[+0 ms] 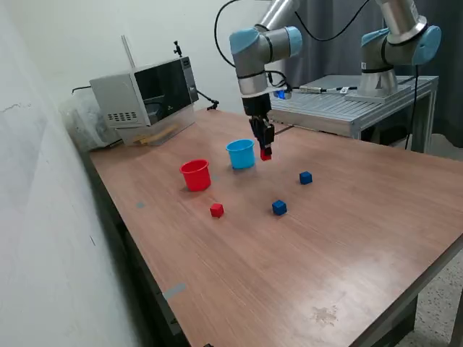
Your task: Place red objects in the red bin, and blue objects in the blue bin.
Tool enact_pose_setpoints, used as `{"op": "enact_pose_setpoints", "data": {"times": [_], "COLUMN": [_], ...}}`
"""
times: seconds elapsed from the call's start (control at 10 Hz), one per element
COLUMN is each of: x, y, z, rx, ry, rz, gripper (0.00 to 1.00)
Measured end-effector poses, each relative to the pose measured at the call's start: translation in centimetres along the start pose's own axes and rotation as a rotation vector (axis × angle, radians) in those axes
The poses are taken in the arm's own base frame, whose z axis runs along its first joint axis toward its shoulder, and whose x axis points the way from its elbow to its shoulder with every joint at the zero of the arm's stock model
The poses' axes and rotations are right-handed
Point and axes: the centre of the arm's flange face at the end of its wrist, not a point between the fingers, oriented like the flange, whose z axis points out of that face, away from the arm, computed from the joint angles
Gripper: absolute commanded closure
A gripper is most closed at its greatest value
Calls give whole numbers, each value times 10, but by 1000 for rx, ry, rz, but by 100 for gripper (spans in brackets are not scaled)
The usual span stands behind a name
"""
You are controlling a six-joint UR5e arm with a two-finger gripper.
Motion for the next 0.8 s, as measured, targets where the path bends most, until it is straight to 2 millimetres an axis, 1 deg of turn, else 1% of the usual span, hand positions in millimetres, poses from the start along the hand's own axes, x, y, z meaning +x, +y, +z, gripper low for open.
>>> {"op": "enact_pose_setpoints", "data": {"times": [0.1,0.3,0.4,0.5,0.6,0.7,0.8], "x": [2,5,4,-2,-12,-26,-43], "y": [10,31,44,60,78,98,117], "z": [-23,-61,-80,-96,-106,-108,-104], "rx": [-17,-42,-70,-105,-137,-158,-170], "ry": [3,9,14,19,20,20,19], "rz": [-1,-7,-3,6,18,36,57], "gripper": [100,100,100,100,100,100,100]}}
